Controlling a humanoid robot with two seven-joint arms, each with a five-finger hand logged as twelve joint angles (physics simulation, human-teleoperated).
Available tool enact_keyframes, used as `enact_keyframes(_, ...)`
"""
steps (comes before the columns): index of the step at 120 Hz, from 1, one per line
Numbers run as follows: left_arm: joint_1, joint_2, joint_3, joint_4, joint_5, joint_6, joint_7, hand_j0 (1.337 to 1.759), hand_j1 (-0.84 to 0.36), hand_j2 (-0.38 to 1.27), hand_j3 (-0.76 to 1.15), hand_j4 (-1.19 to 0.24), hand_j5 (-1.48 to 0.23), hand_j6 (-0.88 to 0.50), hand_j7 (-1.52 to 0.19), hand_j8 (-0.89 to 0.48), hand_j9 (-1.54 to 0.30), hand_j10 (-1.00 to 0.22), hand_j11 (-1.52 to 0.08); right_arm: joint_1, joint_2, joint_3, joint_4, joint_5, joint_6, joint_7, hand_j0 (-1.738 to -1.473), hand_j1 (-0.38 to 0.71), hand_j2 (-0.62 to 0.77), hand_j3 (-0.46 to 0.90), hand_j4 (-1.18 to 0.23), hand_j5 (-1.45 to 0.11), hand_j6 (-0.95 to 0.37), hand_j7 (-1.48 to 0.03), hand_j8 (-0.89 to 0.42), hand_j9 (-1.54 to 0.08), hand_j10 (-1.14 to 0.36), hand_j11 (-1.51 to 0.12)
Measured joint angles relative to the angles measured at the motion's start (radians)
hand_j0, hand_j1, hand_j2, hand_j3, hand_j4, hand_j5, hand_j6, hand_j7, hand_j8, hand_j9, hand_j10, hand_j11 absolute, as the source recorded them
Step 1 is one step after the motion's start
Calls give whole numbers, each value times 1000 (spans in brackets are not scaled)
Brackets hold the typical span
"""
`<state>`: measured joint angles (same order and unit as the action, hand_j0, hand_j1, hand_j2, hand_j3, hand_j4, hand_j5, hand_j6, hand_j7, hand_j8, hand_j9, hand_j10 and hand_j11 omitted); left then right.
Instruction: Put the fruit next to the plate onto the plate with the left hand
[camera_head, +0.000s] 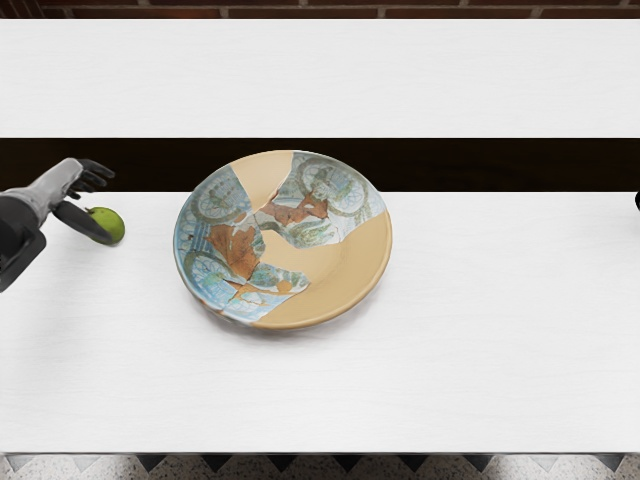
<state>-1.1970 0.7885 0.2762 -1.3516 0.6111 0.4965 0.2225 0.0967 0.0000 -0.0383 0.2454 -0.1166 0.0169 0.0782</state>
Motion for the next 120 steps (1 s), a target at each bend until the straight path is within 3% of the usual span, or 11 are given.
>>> enact_keyframes(33, 11, -64, 22, 23, 1, 36, 0, 1658, -59, 72, 0, -344, -445, -345, -445, -345, -445, -344, -445, 0, 0, 0, 0, 0, 0, 0, -1658, -331, -3, 0, -15, -19, -15, -19, -15, -19, -15, -19)
enact_keyframes(82, 33, -66, 28, 29, 2, 44, 0, 1658, -68, 73, 0, -351, -455, -352, -455, -352, -455, -351, -454, 0, 0, 0, 0, 0, 0, 0, -1658, -331, -3, 0, -15, -20, -15, -20, -15, -20, -15, -20)
enact_keyframes(120, 45, -64, 29, 29, 2, 49, 0, 1658, -149, 87, 0, -419, -543, -419, -543, -419, -543, -419, -542, 0, 0, 0, 0, 0, 0, 0, -1658, -331, -3, 0, -15, -20, -15, -20, -15, -20, -15, -20)
